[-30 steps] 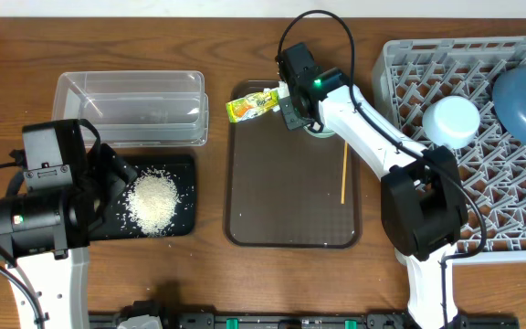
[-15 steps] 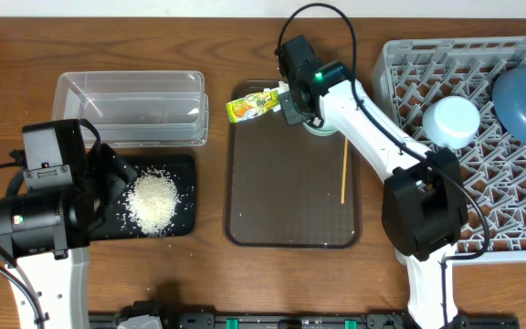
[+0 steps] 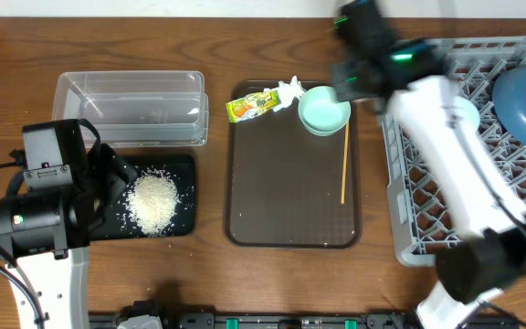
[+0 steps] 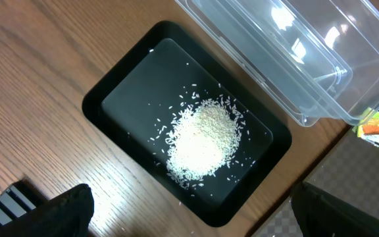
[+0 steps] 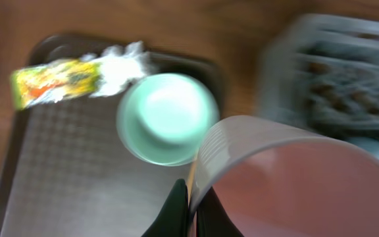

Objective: Sort waste into correct bins and load items into the dishwasher rack
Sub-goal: 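Lift the pink cup out of the green bowl into the rack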

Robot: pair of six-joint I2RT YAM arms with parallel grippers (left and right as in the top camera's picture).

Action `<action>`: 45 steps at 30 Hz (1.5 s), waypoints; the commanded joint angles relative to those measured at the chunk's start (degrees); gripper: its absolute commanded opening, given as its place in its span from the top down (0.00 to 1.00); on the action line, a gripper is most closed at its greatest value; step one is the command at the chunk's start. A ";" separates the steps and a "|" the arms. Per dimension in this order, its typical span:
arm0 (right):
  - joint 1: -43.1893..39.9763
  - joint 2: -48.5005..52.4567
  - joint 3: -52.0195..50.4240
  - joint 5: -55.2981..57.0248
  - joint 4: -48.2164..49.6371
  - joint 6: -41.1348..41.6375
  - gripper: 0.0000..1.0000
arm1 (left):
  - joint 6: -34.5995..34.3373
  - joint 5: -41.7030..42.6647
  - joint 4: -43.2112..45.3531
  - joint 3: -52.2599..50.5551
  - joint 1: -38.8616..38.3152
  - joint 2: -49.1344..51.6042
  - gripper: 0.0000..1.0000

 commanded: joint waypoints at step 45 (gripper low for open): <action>-60.70 -7.06 -48.11 -72.11 23.69 -11.61 0.99 | -0.26 -0.50 -0.20 0.70 0.20 -0.04 0.03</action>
